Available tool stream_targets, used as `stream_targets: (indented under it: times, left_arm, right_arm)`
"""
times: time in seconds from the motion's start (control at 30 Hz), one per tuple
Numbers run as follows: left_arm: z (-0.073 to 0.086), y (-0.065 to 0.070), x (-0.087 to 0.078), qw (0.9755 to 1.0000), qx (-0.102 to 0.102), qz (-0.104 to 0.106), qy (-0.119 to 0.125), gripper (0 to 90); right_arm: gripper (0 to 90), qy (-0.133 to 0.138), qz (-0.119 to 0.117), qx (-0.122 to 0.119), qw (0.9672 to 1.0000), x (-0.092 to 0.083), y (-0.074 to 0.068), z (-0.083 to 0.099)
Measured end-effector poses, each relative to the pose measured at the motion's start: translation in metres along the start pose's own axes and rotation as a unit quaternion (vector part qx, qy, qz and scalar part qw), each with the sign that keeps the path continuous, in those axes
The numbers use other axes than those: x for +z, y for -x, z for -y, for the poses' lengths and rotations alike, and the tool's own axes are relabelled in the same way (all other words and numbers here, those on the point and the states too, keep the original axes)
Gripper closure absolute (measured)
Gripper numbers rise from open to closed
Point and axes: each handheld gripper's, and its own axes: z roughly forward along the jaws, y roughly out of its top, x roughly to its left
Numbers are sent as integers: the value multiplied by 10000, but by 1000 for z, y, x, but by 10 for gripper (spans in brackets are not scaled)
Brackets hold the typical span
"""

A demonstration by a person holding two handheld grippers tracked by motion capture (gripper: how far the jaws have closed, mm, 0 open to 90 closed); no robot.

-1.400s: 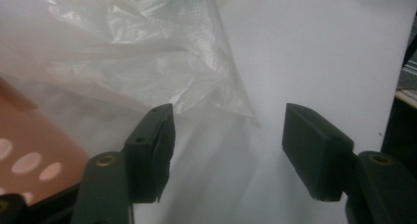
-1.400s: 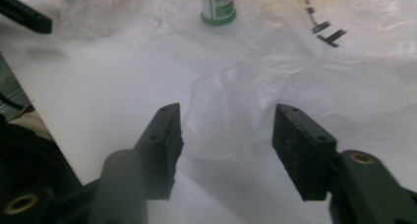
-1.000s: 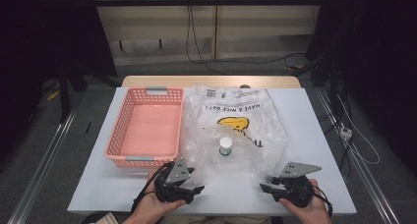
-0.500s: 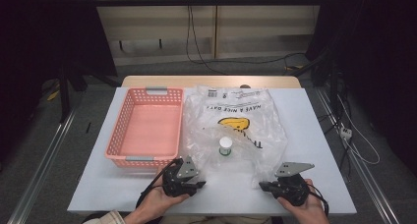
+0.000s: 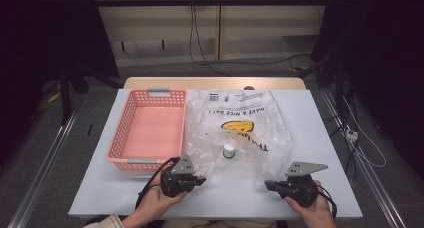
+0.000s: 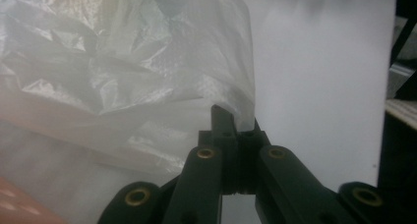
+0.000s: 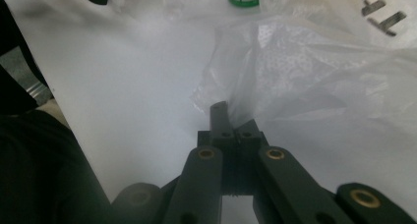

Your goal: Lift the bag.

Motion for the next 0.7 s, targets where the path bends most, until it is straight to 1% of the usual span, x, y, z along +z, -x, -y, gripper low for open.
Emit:
stream_targets:
  times: [0.03,0.07,0.1,0.13,0.17,0.23,0.37,0.4,0.53,0.57,0.63,0.7]
  left_arm:
    - [-1,-1,-3,10000,45,56,14,900]
    - [-3,-1,-5,9999,-18,80,97,900]
    - [-5,-2,-7,9999,-14,100,138,900]
    - [-7,-3,-10,9998,4,102,157,900]
    - [-9,-4,-12,9997,-13,95,227,900]
    - [-15,-7,-16,9996,1,110,253,900]
    - [-26,-8,-26,9987,59,39,495,900]
    - [-28,-9,-29,9983,48,36,578,900]
    - [-41,-14,-40,9972,68,-29,742,900]
    - [-44,-15,-42,9966,35,-39,819,900]
    - [-50,-18,-49,9956,83,-90,928,900]
    - [-55,-20,-56,9940,106,-140,1077,900]
  right_arm:
    - [900,78,-20,34,10000,-2,1,-2]
    - [900,157,-42,56,9999,-4,1,-3]
    - [900,306,-48,78,9995,-8,3,-7]
    - [900,306,-48,78,9995,-8,3,-7]
    - [900,380,-48,71,9992,-10,4,-10]
    - [900,497,-25,96,9987,-13,5,-13]
    - [900,685,-45,139,9975,-18,8,-19]
    - [900,728,-45,137,9972,-19,8,-21]
    - [900,923,5,143,9956,-26,11,-30]
    - [900,976,18,144,9951,-28,12,-33]
    - [900,1066,26,139,9942,-31,14,-38]
    - [900,1129,54,127,9935,-33,16,-43]
